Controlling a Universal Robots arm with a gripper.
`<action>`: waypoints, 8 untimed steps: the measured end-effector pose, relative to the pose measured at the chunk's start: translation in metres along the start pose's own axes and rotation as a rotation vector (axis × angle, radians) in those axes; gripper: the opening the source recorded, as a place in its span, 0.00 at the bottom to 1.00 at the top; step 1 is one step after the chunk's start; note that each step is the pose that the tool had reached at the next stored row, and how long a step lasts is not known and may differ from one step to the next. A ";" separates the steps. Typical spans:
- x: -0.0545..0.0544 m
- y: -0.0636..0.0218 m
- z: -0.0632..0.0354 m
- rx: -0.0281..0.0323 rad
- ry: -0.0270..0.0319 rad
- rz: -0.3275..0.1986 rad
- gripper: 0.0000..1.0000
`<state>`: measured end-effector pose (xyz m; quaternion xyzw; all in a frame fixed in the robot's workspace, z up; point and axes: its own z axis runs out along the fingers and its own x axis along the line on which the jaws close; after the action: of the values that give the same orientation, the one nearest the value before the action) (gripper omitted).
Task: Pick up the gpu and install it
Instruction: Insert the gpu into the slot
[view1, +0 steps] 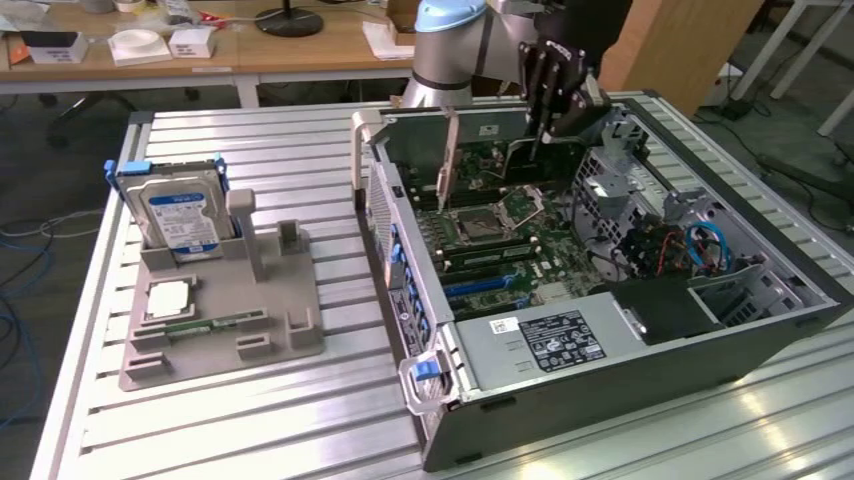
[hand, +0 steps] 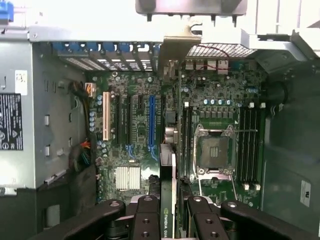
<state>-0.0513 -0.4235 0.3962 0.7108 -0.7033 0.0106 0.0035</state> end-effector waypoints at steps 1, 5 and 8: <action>0.000 -0.0001 0.0003 0.0018 -0.0001 -0.013 0.26; 0.000 0.0000 0.0006 0.0025 0.0032 -0.016 0.26; 0.000 -0.0006 0.0044 0.0023 0.0035 -0.008 0.26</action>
<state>-0.0506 -0.4236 0.3918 0.7135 -0.7005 0.0127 0.0039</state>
